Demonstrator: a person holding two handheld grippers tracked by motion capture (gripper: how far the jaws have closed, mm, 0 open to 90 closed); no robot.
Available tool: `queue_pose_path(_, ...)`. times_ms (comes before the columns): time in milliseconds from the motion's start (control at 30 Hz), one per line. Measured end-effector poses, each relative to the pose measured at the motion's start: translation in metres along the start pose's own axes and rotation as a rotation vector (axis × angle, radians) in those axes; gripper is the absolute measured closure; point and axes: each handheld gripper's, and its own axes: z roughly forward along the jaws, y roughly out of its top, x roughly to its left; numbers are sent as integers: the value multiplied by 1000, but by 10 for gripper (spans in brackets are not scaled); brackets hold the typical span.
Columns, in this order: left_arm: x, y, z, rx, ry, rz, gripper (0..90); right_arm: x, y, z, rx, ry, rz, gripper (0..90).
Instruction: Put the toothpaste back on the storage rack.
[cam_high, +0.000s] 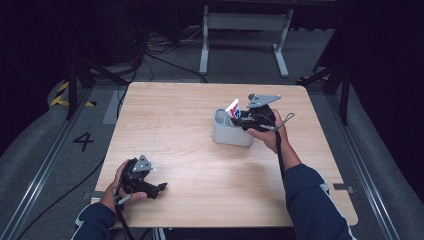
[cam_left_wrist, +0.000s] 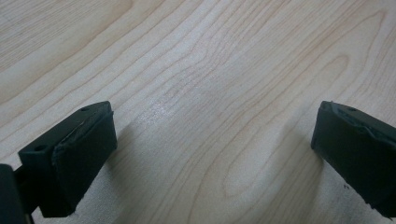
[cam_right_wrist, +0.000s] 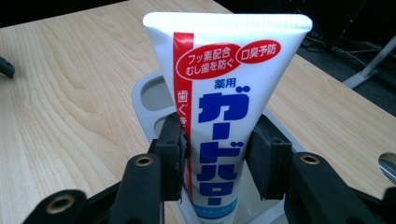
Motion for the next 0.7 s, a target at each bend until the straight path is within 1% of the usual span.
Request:
queue_pose_path(100, 0, 0, 0, 0, 0, 0, 5, 0, -2, 3, 28, -5, 9, 607)
queue_pose_path(200, 0, 0, 0, 0, 0, 0, 5, -2, -4, 4, 41, -14, 17, 575)
queue_pose_path(267, 0, 0, 0, 0, 0, 0, 5, -5, -6, 6, 71, -15, 26, 546)
queue_pose_path(300, 0, 0, 0, 0, 0, 0, 5, -5, -7, 5, 68, -38, 34, 525)
queue_pose_path(333, 0, 0, 0, 0, 0, 0, 5, -7, -8, 3, 56, -36, 47, 507)
queue_pose_path(400, 0, 0, 0, 0, 0, -1, 5, -9, -8, -2, 30, -26, 66, 527)
queue_pose_path(433, 0, 0, 0, 0, 0, -1, 5, -10, -9, -4, 21, -26, 69, 518)
queue_pose_path(500, 0, 0, 0, 0, 0, 0, 6, -10, -8, -7, 20, -31, 68, 516)
queue_pose_path(567, 0, 0, 0, 0, 0, 0, 5, -10, -8, -12, 12, -39, 67, 493)
queue_pose_path(700, 0, 0, 0, 0, 0, 0, 5, -8, -8, -21, 15, -50, 52, 465)
